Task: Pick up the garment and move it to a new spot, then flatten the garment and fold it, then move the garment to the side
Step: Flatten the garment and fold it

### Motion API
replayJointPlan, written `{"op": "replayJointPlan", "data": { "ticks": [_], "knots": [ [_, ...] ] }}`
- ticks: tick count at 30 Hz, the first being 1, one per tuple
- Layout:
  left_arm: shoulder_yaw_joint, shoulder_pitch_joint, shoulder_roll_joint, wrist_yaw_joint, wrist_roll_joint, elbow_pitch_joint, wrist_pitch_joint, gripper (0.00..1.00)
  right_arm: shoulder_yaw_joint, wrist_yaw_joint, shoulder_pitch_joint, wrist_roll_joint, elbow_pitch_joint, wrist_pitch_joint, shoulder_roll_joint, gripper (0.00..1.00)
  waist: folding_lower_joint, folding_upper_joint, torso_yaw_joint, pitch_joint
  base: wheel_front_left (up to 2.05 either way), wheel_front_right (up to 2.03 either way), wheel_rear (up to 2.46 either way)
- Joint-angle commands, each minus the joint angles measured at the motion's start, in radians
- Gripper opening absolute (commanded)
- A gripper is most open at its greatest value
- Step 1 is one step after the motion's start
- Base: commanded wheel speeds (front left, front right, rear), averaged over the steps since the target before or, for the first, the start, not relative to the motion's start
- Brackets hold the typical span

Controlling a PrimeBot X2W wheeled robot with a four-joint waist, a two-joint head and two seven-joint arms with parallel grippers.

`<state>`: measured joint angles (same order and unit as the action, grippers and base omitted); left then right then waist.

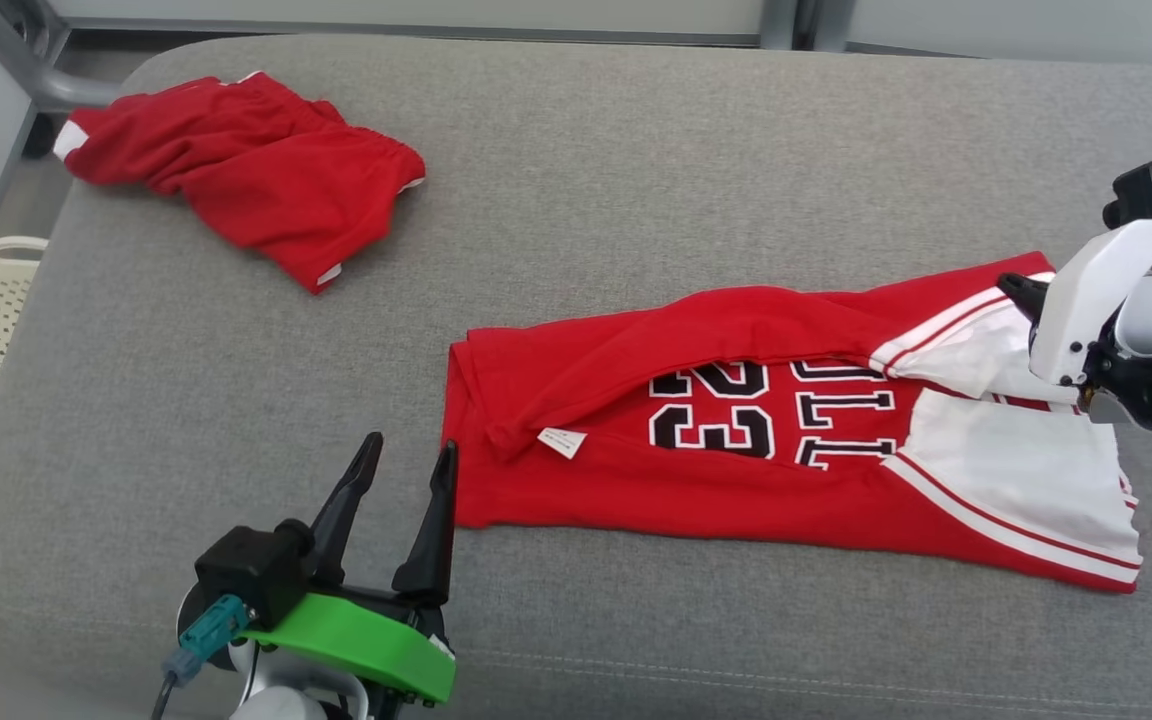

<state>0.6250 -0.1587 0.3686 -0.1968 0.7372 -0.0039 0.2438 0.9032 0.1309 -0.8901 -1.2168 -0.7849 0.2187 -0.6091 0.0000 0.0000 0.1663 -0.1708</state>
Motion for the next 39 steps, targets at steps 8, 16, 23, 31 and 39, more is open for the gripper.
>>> {"op": "replayJointPlan", "data": {
  "ticks": [8,16,23,31,39],
  "knots": [
    [-0.002,-0.031,-0.036,0.025,-0.014,0.030,0.013,1.00,0.024,0.000,-0.074,0.019,-0.089,0.205,0.009,0.00,0.0000,0.0000,0.091,-0.051,0.00,0.00,0.00],
    [-0.021,-0.029,-0.063,0.042,-0.022,0.059,0.019,1.00,0.051,0.000,-0.039,-0.003,-0.056,0.364,-0.021,0.00,0.0000,0.0000,0.086,-0.049,0.00,0.00,0.00],
    [-0.036,-0.027,-0.077,0.055,-0.033,0.071,0.022,1.00,0.070,0.000,0.013,-0.026,0.040,0.458,-0.065,0.00,0.0000,0.0000,0.053,-0.048,0.00,0.00,0.00],
    [-0.049,-0.020,-0.084,0.063,-0.040,0.079,0.021,1.00,0.066,0.000,0.081,-0.039,0.154,0.472,-0.113,0.00,0.0000,0.0000,0.016,-0.042,0.00,0.00,0.00],
    [-0.060,-0.002,-0.078,0.060,-0.050,0.075,0.022,1.00,0.017,0.000,0.169,-0.053,0.274,0.397,-0.148,0.00,0.0000,0.0000,-0.024,-0.031,0.00,0.00,0.00]
  ]
}}
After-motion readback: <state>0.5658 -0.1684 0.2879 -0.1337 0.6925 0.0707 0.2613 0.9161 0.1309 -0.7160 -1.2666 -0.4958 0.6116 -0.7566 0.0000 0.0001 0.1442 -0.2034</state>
